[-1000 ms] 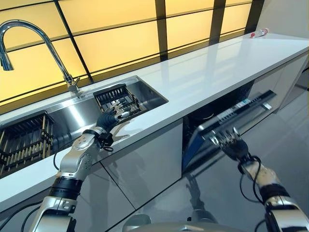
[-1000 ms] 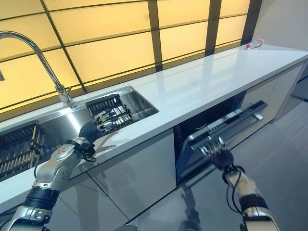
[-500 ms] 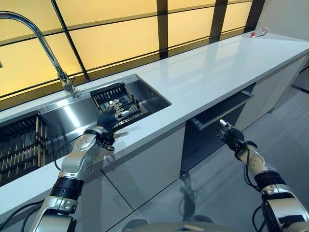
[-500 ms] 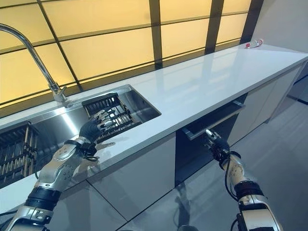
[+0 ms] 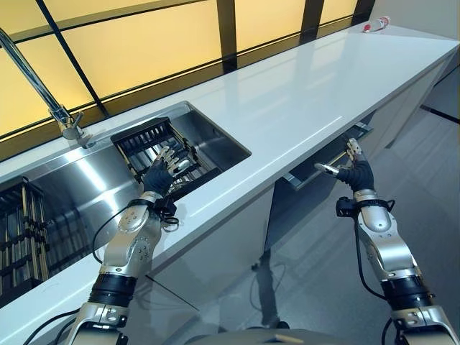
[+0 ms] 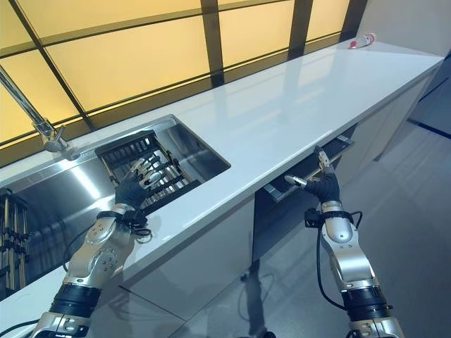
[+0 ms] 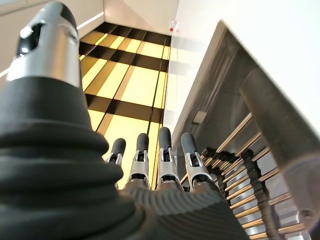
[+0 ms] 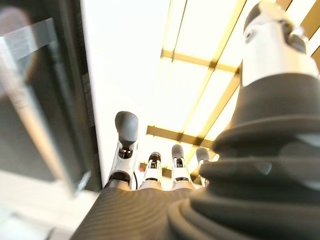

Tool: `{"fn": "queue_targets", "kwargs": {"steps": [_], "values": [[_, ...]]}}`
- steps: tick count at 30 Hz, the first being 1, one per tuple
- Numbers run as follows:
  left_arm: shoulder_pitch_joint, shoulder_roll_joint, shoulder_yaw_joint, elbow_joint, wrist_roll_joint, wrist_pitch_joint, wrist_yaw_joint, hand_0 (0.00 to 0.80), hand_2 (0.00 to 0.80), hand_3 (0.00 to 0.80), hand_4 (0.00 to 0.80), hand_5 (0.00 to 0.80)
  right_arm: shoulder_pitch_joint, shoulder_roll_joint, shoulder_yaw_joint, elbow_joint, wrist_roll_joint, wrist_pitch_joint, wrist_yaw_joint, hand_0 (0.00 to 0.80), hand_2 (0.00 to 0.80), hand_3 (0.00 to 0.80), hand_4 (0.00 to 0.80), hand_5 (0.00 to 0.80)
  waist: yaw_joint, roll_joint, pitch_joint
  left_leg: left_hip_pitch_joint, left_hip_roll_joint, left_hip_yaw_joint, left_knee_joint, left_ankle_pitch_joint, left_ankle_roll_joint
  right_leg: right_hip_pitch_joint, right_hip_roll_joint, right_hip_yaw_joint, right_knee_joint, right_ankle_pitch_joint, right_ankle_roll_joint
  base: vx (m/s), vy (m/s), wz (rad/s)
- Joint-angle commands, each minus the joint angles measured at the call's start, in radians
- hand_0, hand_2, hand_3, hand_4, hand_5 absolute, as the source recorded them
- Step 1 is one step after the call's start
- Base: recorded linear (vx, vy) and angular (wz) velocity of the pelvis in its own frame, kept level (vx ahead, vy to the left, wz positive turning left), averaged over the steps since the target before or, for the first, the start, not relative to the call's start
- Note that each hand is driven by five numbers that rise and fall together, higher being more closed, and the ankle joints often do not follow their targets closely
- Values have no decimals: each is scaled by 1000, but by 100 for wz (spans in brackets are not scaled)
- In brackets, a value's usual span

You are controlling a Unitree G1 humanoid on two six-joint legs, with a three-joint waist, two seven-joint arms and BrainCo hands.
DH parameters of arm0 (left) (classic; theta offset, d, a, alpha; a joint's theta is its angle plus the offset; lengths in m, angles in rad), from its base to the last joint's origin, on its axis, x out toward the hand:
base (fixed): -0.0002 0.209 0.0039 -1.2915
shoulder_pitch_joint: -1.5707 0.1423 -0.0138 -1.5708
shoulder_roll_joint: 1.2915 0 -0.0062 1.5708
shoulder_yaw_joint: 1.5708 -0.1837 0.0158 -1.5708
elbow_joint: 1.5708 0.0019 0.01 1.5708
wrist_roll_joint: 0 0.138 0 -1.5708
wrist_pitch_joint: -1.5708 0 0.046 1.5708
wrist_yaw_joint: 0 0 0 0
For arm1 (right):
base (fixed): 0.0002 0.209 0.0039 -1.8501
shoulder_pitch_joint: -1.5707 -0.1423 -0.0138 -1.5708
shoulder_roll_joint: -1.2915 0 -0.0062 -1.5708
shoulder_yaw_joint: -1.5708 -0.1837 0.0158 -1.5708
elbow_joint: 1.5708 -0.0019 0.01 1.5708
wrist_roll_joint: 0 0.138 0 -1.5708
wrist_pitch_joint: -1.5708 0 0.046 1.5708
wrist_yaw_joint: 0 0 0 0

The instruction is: Take plates into dishwasher

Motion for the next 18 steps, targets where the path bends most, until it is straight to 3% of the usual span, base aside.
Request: {"fn": "queue_targets", "kwargs": {"steps": [1,6,11,18], "values": [[-44,33,14,-51,84,-84,-6,0,0,0,0,0,-75,-58,-40,-75,-103,-116,-65,0,0,0,0,0,6,-34,-55,-88,-44,11,-1,12,63,9,6,-6,13,-66,-16,24,18,11],[-48,35,8,-62,31,-75,-29,0,0,0,0,0,-108,-81,-21,-133,-139,-186,-60,0,0,0,0,0,19,-36,-75,-95,-41,11,-1,7,61,4,4,-24,16,-76,-11,14,16,13],[-45,31,-2,-65,0,-68,-67,0,0,0,0,0,-167,-103,18,-122,-113,-179,-46,0,0,0,0,0,36,-39,-89,-94,-43,3,-1,6,60,4,1,-36,25,-85,-11,15,9,9],[-30,18,1,-75,-23,-86,-93,0,0,0,0,0,-141,-67,60,-109,-80,-174,-23,0,0,0,0,0,52,-39,-93,-87,-46,-20,-1,3,66,12,-6,-45,34,-94,-11,13,1,10]]}}
